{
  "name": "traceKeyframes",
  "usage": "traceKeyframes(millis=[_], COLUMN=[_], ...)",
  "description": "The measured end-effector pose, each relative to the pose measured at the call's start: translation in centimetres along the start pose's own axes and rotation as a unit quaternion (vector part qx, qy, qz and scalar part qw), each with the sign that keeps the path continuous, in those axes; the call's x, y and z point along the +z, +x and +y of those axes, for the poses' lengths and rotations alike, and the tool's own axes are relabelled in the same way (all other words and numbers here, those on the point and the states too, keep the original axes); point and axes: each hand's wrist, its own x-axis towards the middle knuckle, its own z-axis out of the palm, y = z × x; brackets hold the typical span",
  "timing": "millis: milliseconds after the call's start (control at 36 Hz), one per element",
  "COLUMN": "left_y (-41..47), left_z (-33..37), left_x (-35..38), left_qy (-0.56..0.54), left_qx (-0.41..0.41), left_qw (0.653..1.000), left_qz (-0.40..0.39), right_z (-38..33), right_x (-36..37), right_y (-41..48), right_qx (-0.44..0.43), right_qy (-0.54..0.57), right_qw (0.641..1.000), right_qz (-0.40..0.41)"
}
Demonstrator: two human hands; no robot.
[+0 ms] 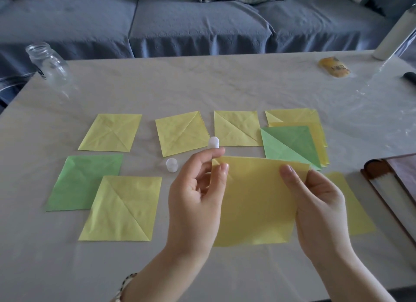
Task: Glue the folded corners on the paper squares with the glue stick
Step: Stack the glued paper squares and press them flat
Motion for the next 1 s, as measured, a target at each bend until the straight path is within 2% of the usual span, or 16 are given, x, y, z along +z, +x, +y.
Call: traceKeyframes(millis=[222,500,694,861,1000], left_y=[0.1,0.2,-0.2,-1.3,-2.0], left_z=[-0.5,-1.1,-2.2,-5.6,-8.4], left_x=[-0.4,-1.1,-1.9,-3.2,-4.2], left_qy=[0.027,0.069,0.188,0.245,0.283], left_qx=[0.003,0.011,0.007,-0.018,-0.035], left_qw=[1.0,0.997,0.976,0.961,0.948], left_qz=[-0.011,-0.031,-0.109,-0.126,-0.142], right_z=[0.5,-0.1,0.9,4.2,6.8], right_x=[-0.4,-0.5,-1.0,-1.2,-1.0], right_y=[0.5,1.0,1.5,1.3,0.9], right_qx=[-0.042,-0.064,-0.011,0.056,0.037], right_qy=[0.01,-0.1,-0.181,-0.234,-0.338], right_qw=[0.998,0.992,0.976,0.953,0.922], right_qz=[-0.035,-0.047,-0.12,-0.185,-0.187])
